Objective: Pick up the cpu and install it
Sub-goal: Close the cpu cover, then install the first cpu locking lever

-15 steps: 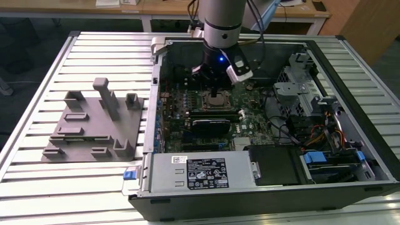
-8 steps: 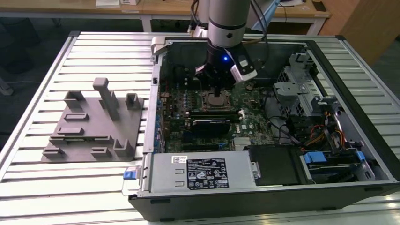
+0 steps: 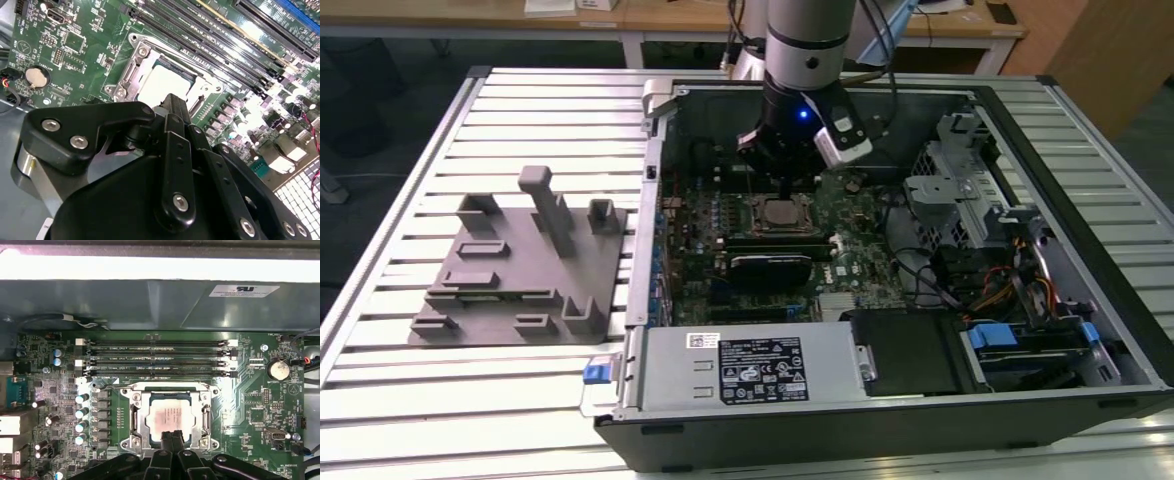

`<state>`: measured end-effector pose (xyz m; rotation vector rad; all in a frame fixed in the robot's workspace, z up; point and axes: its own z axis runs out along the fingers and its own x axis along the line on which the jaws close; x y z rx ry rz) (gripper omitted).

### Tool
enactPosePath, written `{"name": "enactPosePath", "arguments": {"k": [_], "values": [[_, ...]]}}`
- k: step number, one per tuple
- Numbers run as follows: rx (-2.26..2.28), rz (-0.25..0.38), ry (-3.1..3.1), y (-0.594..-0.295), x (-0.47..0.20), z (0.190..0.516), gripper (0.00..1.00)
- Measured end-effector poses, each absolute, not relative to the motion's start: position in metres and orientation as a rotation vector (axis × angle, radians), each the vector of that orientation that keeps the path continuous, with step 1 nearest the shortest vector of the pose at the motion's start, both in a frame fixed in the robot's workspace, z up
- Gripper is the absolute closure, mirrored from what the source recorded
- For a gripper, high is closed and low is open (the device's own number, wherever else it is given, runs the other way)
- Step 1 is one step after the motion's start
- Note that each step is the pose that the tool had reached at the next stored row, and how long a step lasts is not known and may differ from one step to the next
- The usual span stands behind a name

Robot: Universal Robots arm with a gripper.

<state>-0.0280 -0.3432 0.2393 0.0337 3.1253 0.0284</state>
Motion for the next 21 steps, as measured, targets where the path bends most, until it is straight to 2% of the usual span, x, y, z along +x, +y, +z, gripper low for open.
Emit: {"name": "enactPosePath", "arguments": {"k": [21], "values": [[0.034,0.028,3.125,-0.343,-0.044,0.241,0.89]]}}
